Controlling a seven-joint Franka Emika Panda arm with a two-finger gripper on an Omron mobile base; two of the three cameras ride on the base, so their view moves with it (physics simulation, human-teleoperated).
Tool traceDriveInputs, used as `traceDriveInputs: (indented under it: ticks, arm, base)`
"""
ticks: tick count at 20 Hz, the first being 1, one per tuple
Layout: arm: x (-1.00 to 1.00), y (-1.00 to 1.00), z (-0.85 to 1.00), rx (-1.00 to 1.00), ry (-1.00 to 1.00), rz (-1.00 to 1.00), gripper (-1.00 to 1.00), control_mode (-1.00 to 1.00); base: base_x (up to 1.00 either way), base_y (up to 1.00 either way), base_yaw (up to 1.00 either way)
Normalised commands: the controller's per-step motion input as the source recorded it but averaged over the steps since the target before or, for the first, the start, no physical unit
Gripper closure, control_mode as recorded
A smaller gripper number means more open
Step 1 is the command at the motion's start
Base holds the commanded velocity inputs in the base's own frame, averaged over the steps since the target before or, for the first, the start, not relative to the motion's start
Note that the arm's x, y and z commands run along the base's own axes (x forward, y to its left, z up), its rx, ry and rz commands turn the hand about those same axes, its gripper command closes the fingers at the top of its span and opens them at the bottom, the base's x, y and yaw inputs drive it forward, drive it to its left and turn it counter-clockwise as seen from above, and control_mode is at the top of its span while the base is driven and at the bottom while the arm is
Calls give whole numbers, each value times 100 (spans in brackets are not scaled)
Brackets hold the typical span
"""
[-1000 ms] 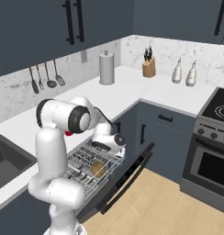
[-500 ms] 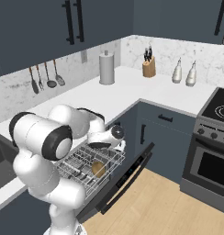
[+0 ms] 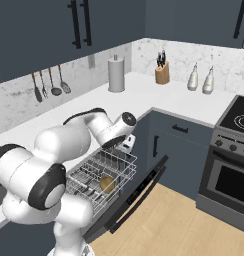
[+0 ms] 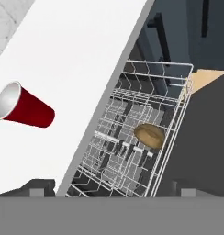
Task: Pick up the cup and bowl from the counter, place them in the dishwasher, and close the dishwasher door.
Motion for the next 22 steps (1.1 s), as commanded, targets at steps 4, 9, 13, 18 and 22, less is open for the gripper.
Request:
traceDriveInputs:
  ticks: [4, 9, 13, 18, 22]
  arm:
    - [-4, 51, 72, -2, 23, 0, -100, -100]
    - [0, 59, 36, -19, 19, -1, -100, -100]
    - [0, 58, 0, -17, 2, 0, -100, -100]
    - [2, 45, -1, -11, 7, 0, -100, -100]
    - [14, 29, -2, 0, 7, 0, -100, -100]
  base:
    - [0, 0, 0]
    - [0, 0, 0]
    - [0, 0, 0]
    - [0, 0, 0]
    - [0, 0, 0]
